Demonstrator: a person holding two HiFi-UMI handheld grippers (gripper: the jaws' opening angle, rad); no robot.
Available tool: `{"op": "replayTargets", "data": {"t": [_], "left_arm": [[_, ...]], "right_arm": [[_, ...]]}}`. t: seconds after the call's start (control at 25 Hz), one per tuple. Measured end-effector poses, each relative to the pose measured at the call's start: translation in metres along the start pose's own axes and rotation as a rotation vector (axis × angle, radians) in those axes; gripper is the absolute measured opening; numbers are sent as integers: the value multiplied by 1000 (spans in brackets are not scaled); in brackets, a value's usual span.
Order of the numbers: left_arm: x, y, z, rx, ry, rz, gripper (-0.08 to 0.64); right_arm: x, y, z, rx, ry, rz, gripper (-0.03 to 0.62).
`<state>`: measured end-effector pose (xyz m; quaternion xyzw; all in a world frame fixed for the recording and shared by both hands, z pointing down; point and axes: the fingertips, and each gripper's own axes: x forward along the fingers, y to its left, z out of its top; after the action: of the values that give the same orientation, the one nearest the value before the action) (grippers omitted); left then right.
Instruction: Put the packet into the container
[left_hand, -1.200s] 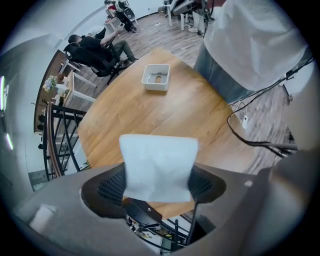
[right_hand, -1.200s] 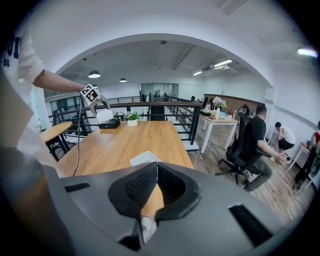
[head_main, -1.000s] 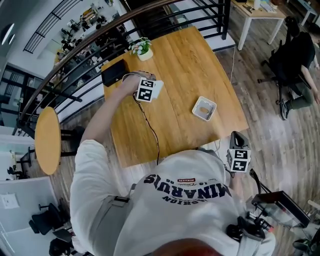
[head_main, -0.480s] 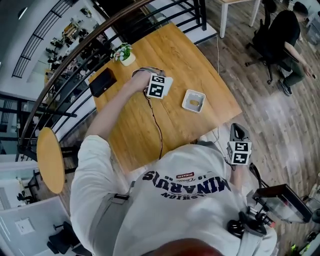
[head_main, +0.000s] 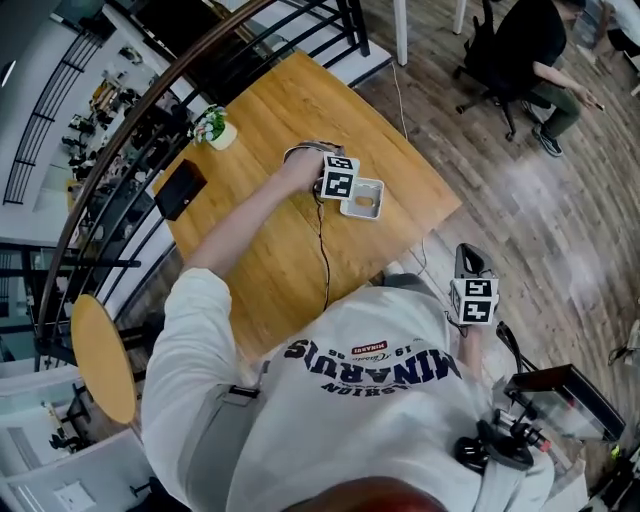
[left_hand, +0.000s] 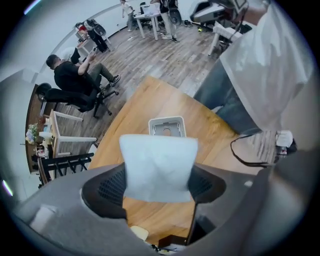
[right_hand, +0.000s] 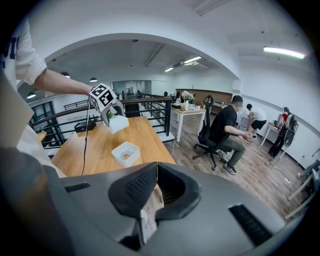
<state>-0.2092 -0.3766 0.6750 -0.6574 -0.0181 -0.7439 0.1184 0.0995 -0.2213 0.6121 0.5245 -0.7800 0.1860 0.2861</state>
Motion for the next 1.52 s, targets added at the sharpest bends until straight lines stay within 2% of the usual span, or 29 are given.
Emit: {"op": "replayTargets", "data": {"t": [0.12,0.36,0.76,1.04,1.24,1.52], "left_arm": [[9,11,28,-37,-20,-4,357],[17,15,66,-29,-31,-15,357],[25,2,58,-85,-26,-47,357],[61,-8,62,-119,-19,-76,357],[94,-23,67,-151,-18,-131,357],[142,-39,76,-127,29,-183,357]], "right_arm": [[-2,-6,-6,11,12,-17,9],[-3,-16,-12,19,21,-39,9],[-11,-7,-9,20,21,-26,9],[-5,-13,-11,13,32,-26,9],[-8,-17,-20,28,53,-36,9],[-12,-25,-35,65,87,-61,9]]}}
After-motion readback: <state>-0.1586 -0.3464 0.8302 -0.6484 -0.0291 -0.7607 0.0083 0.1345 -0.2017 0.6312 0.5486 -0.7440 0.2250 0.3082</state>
